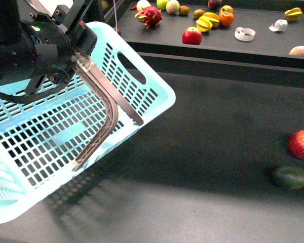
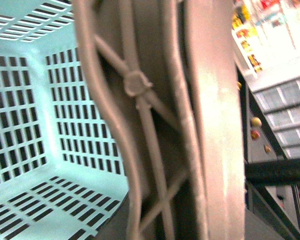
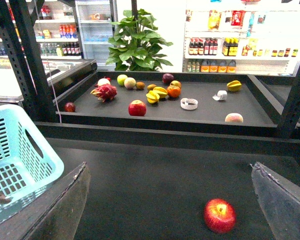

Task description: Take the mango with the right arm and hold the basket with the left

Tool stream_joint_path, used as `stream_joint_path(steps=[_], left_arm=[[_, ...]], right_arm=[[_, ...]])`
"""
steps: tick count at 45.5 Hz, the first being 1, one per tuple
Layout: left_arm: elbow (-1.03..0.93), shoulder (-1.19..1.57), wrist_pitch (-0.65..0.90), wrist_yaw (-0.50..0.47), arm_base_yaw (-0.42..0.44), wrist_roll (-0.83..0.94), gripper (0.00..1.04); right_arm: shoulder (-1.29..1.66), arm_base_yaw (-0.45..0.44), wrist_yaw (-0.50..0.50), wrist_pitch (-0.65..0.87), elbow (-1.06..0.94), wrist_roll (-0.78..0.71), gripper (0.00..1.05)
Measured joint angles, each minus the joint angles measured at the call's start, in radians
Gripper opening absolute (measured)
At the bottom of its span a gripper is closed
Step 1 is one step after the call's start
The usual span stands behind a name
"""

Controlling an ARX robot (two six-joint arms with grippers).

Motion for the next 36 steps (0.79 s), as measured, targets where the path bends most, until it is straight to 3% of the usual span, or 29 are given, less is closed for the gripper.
stream_joint_path(steps=[11,19,36], left_arm=[[-0.193,-0.19,0.08,0.2,-0.097,0.285,0.18],[-0.238,-0.178,0.124,0.309,-0.189,0.489,0.18],[-0.184,-0.089,0.175,0.345,-0.228,0.55,0.18]], right_arm=[[0.0,0.0,0.0,0.0,0.0,0.0,0.96],[0.0,0.0,0.0,0.0,0.0,0.0,0.96],[0.0,0.0,0.0,0.0,0.0,0.0,0.96]])
